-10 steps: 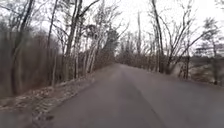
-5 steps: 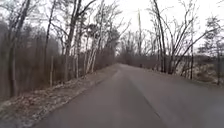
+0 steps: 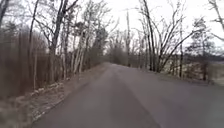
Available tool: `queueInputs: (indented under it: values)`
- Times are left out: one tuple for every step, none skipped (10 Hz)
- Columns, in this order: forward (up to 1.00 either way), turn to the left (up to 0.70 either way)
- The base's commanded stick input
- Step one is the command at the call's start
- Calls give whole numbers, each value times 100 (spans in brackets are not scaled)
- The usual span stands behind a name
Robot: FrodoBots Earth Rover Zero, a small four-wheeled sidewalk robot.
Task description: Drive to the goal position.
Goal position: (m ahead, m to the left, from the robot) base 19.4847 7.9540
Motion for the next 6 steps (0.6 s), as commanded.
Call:
queueInputs:
  values:
    - [70,0]
    - [70,0]
    - [70,0]
    - [70,-32]
    - [70,-21]
    - [70,-11]
